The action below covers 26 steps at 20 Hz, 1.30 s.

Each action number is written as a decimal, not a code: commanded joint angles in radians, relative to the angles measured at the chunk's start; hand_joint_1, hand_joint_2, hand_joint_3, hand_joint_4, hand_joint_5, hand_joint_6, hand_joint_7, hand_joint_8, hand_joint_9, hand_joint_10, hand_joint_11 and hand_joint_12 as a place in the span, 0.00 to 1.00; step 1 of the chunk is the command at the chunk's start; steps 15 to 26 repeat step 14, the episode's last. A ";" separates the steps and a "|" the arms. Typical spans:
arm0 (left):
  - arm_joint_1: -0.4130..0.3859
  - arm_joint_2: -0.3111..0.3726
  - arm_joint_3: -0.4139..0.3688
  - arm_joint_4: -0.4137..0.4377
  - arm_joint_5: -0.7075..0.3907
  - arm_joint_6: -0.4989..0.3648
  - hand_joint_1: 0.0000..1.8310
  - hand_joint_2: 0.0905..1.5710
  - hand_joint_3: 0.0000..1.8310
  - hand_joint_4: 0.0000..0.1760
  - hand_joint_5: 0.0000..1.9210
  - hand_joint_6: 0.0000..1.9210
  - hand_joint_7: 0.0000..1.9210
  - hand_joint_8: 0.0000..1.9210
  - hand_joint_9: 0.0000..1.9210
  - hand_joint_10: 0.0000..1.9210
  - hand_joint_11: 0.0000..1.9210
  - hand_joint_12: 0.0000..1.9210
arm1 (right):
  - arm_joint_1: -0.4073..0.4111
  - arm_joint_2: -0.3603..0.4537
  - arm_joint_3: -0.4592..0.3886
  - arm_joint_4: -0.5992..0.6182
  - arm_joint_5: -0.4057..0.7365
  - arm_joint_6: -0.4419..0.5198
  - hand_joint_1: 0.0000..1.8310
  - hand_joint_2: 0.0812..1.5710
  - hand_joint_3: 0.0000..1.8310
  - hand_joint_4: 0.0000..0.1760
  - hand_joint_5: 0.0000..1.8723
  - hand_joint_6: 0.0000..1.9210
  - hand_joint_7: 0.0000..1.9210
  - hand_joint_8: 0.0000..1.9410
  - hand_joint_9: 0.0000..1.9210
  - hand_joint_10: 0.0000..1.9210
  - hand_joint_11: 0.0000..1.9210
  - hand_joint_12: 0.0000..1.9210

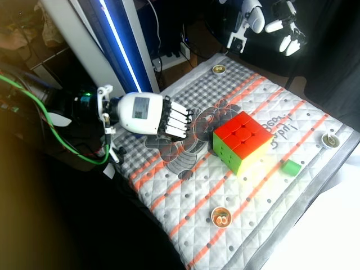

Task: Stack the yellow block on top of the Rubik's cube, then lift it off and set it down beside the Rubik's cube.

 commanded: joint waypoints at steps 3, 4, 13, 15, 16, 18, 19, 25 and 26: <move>-0.003 0.005 -0.001 0.032 0.127 -0.012 0.39 0.87 0.00 1.00 0.26 0.87 0.31 0.28 0.18 0.45 0.00 0.83 | 0.004 0.004 -0.004 -0.002 0.112 -0.010 0.40 0.49 0.00 0.00 0.06 0.36 0.00 0.31 0.00 0.33 0.00 0.71; -0.002 0.005 -0.001 0.031 0.127 -0.012 0.39 0.88 0.00 1.00 0.26 0.88 0.31 0.28 0.18 0.47 0.00 0.85 | 0.007 0.012 -0.009 -0.002 0.116 -0.015 0.39 0.46 0.00 0.00 0.06 0.34 0.00 0.32 0.00 0.32 0.00 0.69; 0.010 0.042 0.042 0.080 0.155 -0.176 0.43 0.84 0.00 0.99 0.30 0.82 0.37 0.20 0.29 0.39 0.15 0.77 | 0.002 0.136 -0.086 0.073 0.414 -0.078 0.23 0.66 0.06 0.00 0.26 0.65 0.20 0.72 0.18 0.81 0.17 0.95; -0.002 0.050 0.062 0.116 0.172 -0.222 0.43 0.78 0.00 0.00 0.28 0.48 0.40 0.18 0.34 0.37 0.23 0.70 | -0.005 0.141 -0.097 0.103 0.506 -0.105 0.09 0.82 0.06 0.00 0.33 0.76 0.39 0.78 0.37 0.85 0.29 0.98; -0.002 0.050 0.062 0.116 0.172 -0.222 0.43 0.78 0.00 0.00 0.28 0.48 0.40 0.18 0.34 0.37 0.23 0.70 | -0.005 0.141 -0.097 0.103 0.506 -0.105 0.09 0.82 0.06 0.00 0.33 0.76 0.39 0.78 0.37 0.85 0.29 0.98; -0.002 0.050 0.062 0.116 0.172 -0.222 0.43 0.78 0.00 0.00 0.28 0.48 0.40 0.18 0.34 0.37 0.23 0.70 | -0.005 0.141 -0.097 0.103 0.506 -0.105 0.09 0.82 0.06 0.00 0.33 0.76 0.39 0.78 0.37 0.85 0.29 0.98; -0.002 0.050 0.062 0.116 0.172 -0.222 0.43 0.78 0.00 0.00 0.28 0.48 0.40 0.18 0.34 0.37 0.23 0.70 | -0.005 0.141 -0.097 0.103 0.506 -0.105 0.09 0.82 0.06 0.00 0.33 0.76 0.39 0.78 0.37 0.85 0.29 0.98; -0.002 0.050 0.062 0.116 0.172 -0.222 0.43 0.78 0.00 0.00 0.28 0.48 0.40 0.18 0.34 0.37 0.23 0.70 | -0.005 0.141 -0.097 0.103 0.506 -0.105 0.09 0.82 0.06 0.00 0.33 0.76 0.39 0.78 0.37 0.85 0.29 0.98; -0.002 0.050 0.062 0.116 0.172 -0.222 0.43 0.78 0.00 0.00 0.28 0.48 0.40 0.18 0.34 0.37 0.23 0.70 | -0.005 0.141 -0.097 0.103 0.506 -0.105 0.09 0.82 0.06 0.00 0.33 0.76 0.39 0.78 0.37 0.85 0.29 0.98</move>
